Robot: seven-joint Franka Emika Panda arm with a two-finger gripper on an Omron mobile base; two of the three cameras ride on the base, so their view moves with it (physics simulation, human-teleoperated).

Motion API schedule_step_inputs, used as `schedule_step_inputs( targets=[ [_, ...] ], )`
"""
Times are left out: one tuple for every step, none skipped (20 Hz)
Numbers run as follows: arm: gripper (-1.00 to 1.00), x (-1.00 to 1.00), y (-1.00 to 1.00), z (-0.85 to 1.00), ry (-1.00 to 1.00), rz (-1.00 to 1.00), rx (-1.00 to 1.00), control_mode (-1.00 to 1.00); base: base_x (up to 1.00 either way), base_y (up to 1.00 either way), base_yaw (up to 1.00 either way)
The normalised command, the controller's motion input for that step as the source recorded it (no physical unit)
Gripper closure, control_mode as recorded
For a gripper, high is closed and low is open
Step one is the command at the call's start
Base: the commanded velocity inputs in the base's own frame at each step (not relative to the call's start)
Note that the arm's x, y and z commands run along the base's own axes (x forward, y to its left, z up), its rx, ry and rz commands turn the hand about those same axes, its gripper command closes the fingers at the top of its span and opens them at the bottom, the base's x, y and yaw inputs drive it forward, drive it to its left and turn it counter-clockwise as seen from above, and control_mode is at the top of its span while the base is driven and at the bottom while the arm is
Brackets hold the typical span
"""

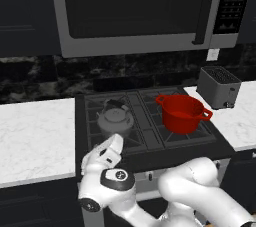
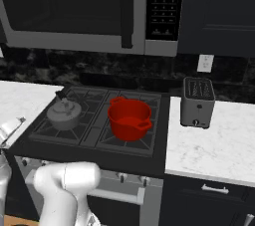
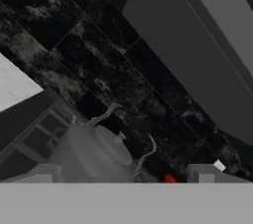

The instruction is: Pick the kettle from the counter and place it on a stove burner. Then turn the burner on.

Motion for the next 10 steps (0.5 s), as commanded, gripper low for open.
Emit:
schedule_step_inputs(
  targets=[
    [-1.0, -1.0, 0.46, -1.0, -0.65, -0.18, 0.33, -1.0, 0.0, 0.0, 0.0],
    [-1.0, -1.0, 0.41, -1.0, -0.61, -0.19, 0.36, -1.0, 0.0, 0.0, 0.0],
    [-1.0, -1.0, 0.26, -1.0, -0.58, -0.18, 0.41, -1.0, 0.0, 0.0, 0.0],
    [-1.0, -1.0, 0.14, -1.0, -0.56, -0.15, 0.47, -1.0, 0.0, 0.0, 0.0],
    [-1.0, -1.0, 0.04, -1.0, -0.47, -0.1, 0.57, -1.0, 0.0, 0.0, 0.0],
    [-1.0, -1.0, 0.0, -1.0, -0.31, -0.05, 0.73, -1.0, 0.0, 0.0, 0.0],
    [-1.0, -0.89, 0.0, -1.0, -0.09, 0.0, 0.89, -1.0, 0.0, 0.0, 0.0],
    [-1.0, -0.45, 0.0, -0.83, 0.0, 0.0, 0.93, -1.0, 0.0, 0.0, 0.0],
    [-1.0, 0.0, 0.09, -0.48, 0.0, 0.06, 0.81, -1.0, 0.0, 0.0, 0.0],
    [-1.0, 0.0, 0.26, -0.27, 0.0, 0.07, 0.64, -1.0, 0.0, 0.0, 0.0]
  ],
)
